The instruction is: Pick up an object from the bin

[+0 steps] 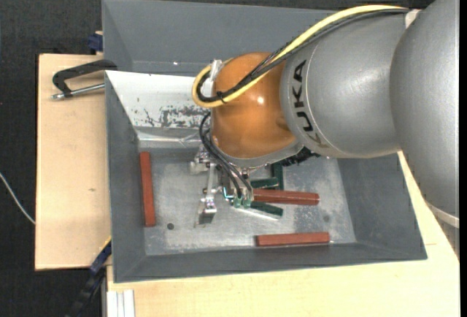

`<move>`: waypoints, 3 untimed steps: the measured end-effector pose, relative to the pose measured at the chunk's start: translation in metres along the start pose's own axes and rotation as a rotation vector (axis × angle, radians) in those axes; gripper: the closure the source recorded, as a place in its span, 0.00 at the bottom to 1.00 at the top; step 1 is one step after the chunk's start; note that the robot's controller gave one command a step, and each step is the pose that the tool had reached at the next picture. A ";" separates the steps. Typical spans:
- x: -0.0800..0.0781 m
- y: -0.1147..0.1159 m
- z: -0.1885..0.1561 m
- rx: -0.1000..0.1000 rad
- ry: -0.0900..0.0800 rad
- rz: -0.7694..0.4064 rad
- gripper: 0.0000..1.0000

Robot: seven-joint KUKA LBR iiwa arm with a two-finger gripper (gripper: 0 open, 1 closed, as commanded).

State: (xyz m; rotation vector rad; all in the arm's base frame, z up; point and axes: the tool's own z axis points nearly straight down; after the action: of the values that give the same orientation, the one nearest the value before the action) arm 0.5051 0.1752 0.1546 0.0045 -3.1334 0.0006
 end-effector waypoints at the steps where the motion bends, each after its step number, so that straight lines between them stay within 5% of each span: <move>1: -0.002 -0.001 -0.004 -0.002 -0.008 0.003 0.00; 2: -0.066 -0.096 0.076 -0.005 -0.014 -0.063 1.00; 3: -0.066 -0.096 0.076 -0.006 -0.014 -0.063 1.00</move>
Offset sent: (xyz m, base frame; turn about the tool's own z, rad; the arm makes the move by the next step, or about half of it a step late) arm 0.0613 -0.0994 -0.0846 -0.0622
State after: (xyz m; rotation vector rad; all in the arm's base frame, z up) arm 0.5703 0.0795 0.0779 0.1039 -3.1456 -0.0087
